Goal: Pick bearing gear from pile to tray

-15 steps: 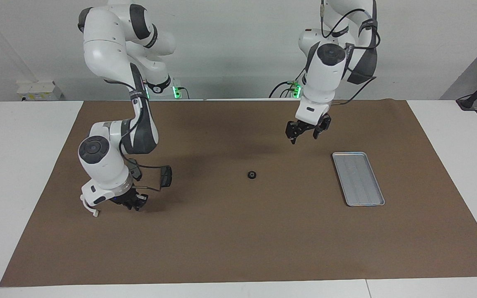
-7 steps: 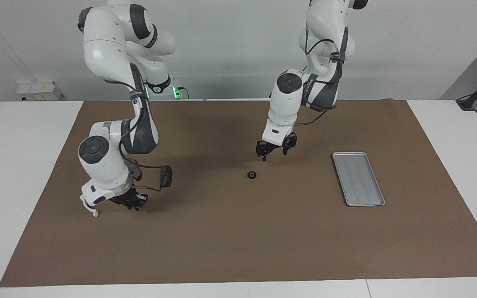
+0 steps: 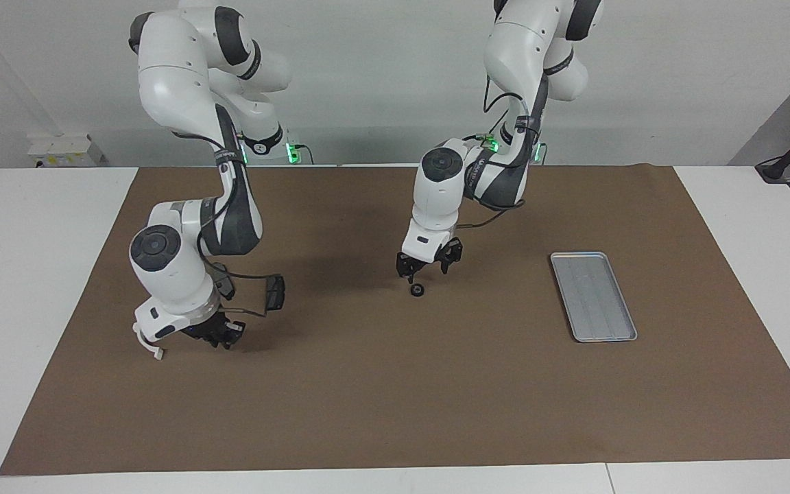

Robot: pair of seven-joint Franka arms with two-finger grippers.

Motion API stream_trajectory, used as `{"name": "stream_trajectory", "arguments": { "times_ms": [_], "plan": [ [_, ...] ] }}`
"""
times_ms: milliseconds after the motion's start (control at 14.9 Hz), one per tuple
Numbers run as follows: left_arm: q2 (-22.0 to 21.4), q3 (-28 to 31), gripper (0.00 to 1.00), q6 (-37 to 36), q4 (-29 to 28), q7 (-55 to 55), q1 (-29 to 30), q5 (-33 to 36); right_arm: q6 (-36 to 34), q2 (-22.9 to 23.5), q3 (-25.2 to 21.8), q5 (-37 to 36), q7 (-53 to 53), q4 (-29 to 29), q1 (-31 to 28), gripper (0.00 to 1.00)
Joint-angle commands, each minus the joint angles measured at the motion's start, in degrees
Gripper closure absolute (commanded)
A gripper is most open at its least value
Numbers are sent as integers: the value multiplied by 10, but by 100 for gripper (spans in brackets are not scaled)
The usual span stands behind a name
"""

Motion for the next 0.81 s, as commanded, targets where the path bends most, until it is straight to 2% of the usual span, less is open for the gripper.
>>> {"name": "stream_trajectory", "arguments": {
  "times_ms": [0,739],
  "plan": [
    [13,9,7,11,16,-10,-13,13,-11,-7,6,-10,-20,-2,-5,100],
    [22,8,9,40,14,6,-15,42,-10,-7,6,-10,-20,-2,-5,100]
  ]
}}
